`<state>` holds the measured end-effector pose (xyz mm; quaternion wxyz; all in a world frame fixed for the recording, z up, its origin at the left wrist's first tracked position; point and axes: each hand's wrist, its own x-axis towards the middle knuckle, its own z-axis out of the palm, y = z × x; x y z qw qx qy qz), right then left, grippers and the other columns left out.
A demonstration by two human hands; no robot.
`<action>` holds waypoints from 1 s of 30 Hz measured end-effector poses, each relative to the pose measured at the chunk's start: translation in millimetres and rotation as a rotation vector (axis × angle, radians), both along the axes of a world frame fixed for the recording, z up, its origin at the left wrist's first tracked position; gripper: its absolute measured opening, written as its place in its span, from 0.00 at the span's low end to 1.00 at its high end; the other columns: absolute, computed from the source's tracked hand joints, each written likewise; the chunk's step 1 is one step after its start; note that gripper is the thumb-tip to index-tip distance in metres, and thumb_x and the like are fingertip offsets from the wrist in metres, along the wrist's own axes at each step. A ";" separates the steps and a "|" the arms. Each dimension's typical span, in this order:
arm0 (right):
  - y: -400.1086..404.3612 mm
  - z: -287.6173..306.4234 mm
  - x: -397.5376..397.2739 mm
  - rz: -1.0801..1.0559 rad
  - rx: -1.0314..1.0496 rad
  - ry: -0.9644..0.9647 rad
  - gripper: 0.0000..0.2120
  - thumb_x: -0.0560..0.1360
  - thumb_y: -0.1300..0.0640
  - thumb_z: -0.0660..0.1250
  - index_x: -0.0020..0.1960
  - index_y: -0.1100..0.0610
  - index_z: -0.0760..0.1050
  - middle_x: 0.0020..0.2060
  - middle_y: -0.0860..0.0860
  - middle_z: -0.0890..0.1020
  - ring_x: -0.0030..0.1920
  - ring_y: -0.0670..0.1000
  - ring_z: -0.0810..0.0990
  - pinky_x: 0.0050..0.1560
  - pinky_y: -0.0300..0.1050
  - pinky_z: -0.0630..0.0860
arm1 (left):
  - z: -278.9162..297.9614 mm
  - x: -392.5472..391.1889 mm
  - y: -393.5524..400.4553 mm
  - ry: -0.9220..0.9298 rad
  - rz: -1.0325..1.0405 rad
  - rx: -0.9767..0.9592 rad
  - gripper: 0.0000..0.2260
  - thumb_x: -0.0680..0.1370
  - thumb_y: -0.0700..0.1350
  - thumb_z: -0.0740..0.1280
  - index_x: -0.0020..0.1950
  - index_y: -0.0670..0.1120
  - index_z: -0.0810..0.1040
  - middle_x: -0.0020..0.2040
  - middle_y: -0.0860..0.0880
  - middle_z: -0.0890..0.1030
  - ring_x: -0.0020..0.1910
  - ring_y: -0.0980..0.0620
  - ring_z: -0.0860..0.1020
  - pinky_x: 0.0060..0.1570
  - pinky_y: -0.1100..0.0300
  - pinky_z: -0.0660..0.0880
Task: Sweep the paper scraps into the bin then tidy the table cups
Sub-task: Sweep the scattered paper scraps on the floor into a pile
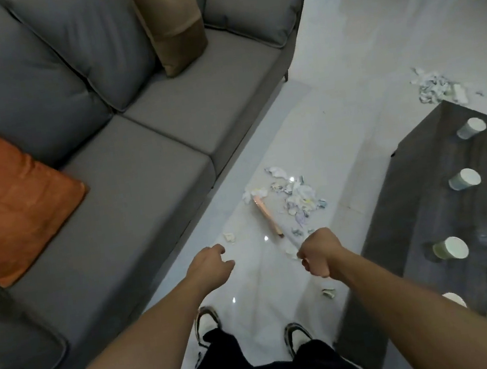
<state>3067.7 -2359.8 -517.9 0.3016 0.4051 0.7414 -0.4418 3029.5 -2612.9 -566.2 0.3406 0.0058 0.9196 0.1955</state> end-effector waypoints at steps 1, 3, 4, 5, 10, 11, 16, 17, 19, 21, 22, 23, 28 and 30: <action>-11.3 6.6 -4.4 -0.084 -0.051 0.010 0.02 0.72 0.70 0.66 0.44 0.67 0.75 0.31 0.61 0.77 0.21 0.52 0.74 0.24 0.39 0.71 | 2.5 -11.0 -8.2 0.005 -0.018 0.008 0.23 0.77 0.55 0.63 0.71 0.48 0.69 0.68 0.45 0.71 0.65 0.46 0.70 0.58 0.55 0.69; -32.1 19.0 -14.0 -0.163 -0.121 0.016 0.05 0.72 0.71 0.67 0.47 0.71 0.75 0.33 0.62 0.77 0.19 0.52 0.73 0.23 0.38 0.70 | 7.4 -34.3 -25.6 0.019 -0.046 0.017 0.23 0.77 0.54 0.63 0.70 0.48 0.69 0.68 0.45 0.71 0.65 0.46 0.70 0.58 0.55 0.69; -41.0 24.3 -19.8 -0.162 -0.142 0.006 0.06 0.72 0.70 0.67 0.48 0.72 0.75 0.33 0.63 0.78 0.19 0.52 0.73 0.22 0.38 0.69 | 9.2 -45.9 -33.9 0.030 -0.056 0.020 0.23 0.77 0.54 0.63 0.70 0.47 0.69 0.68 0.45 0.71 0.65 0.46 0.71 0.58 0.55 0.70; -48.4 27.8 -25.5 -0.153 -0.164 -0.007 0.07 0.72 0.69 0.68 0.48 0.72 0.75 0.34 0.63 0.79 0.19 0.51 0.73 0.22 0.37 0.69 | 10.6 -56.5 -41.4 0.039 -0.061 0.024 0.24 0.77 0.54 0.63 0.71 0.47 0.69 0.69 0.45 0.71 0.65 0.45 0.71 0.59 0.54 0.70; -75.7 24.0 -50.1 -0.130 -0.277 -0.103 0.10 0.72 0.65 0.70 0.50 0.70 0.76 0.35 0.63 0.82 0.23 0.51 0.74 0.23 0.37 0.70 | 8.4 -89.3 -62.4 0.038 -0.069 0.037 0.20 0.76 0.53 0.64 0.66 0.47 0.73 0.65 0.45 0.74 0.62 0.45 0.73 0.54 0.56 0.70; -81.4 19.6 -53.4 -0.125 -0.295 -0.121 0.10 0.72 0.66 0.70 0.50 0.70 0.76 0.35 0.63 0.82 0.24 0.51 0.74 0.23 0.37 0.70 | 6.8 -92.6 -64.7 0.025 -0.070 0.031 0.21 0.76 0.53 0.64 0.66 0.48 0.72 0.65 0.45 0.74 0.61 0.46 0.73 0.53 0.57 0.70; -84.2 -1.7 -74.3 -0.129 -0.279 -0.137 0.15 0.71 0.69 0.69 0.56 0.76 0.75 0.35 0.65 0.79 0.21 0.52 0.72 0.20 0.35 0.66 | -2.0 -114.5 -63.4 -0.008 -0.089 -0.002 0.21 0.76 0.54 0.64 0.66 0.47 0.73 0.65 0.45 0.74 0.62 0.46 0.73 0.56 0.56 0.69; -75.5 -3.2 -82.1 -0.138 -0.259 -0.116 0.15 0.72 0.70 0.68 0.56 0.77 0.75 0.35 0.65 0.78 0.19 0.52 0.72 0.20 0.34 0.66 | -3.2 -121.6 -59.9 -0.013 -0.099 -0.017 0.22 0.76 0.54 0.64 0.67 0.47 0.72 0.66 0.45 0.74 0.63 0.46 0.72 0.58 0.56 0.69; -49.2 -5.1 -101.8 -0.183 -0.239 -0.070 0.13 0.72 0.72 0.68 0.55 0.76 0.75 0.36 0.65 0.77 0.16 0.51 0.71 0.19 0.34 0.66 | -5.4 -139.8 -47.2 -0.022 -0.120 -0.047 0.24 0.76 0.55 0.64 0.70 0.46 0.69 0.68 0.45 0.72 0.66 0.45 0.71 0.60 0.55 0.68; -16.0 -9.3 -126.4 -0.258 -0.252 -0.034 0.10 0.72 0.73 0.67 0.53 0.73 0.74 0.38 0.65 0.75 0.15 0.51 0.70 0.18 0.34 0.66 | -6.1 -160.0 -27.6 -0.017 -0.123 -0.068 0.25 0.76 0.55 0.64 0.71 0.46 0.68 0.69 0.44 0.71 0.66 0.45 0.70 0.61 0.55 0.68; 1.0 -12.1 -139.3 -0.282 -0.262 -0.021 0.09 0.72 0.74 0.67 0.51 0.70 0.72 0.39 0.65 0.74 0.15 0.51 0.69 0.19 0.34 0.67 | -6.0 -170.5 -15.9 -0.013 -0.124 -0.069 0.26 0.77 0.55 0.64 0.72 0.46 0.68 0.69 0.44 0.71 0.67 0.45 0.70 0.62 0.55 0.68; 17.3 -15.5 -151.1 -0.294 -0.268 -0.011 0.09 0.72 0.75 0.67 0.51 0.69 0.71 0.40 0.64 0.73 0.16 0.51 0.69 0.19 0.35 0.67 | -5.3 -180.6 -2.7 -0.014 -0.133 -0.069 0.26 0.77 0.55 0.63 0.72 0.45 0.67 0.70 0.44 0.70 0.67 0.45 0.70 0.63 0.55 0.68; 88.9 -32.3 -193.2 -0.366 -0.260 0.020 0.11 0.70 0.76 0.67 0.46 0.65 0.71 0.38 0.62 0.72 0.30 0.55 0.71 0.23 0.38 0.70 | 2.8 -229.2 71.0 -0.006 -0.218 -0.115 0.25 0.76 0.56 0.64 0.71 0.46 0.69 0.68 0.43 0.72 0.65 0.45 0.71 0.60 0.55 0.68; 114.1 -36.5 -207.1 -0.404 -0.253 0.035 0.11 0.69 0.77 0.67 0.44 0.64 0.70 0.37 0.61 0.71 0.31 0.56 0.70 0.24 0.39 0.69 | 7.4 -249.2 100.9 0.000 -0.253 -0.117 0.26 0.76 0.56 0.64 0.71 0.47 0.69 0.67 0.44 0.72 0.64 0.45 0.72 0.60 0.55 0.69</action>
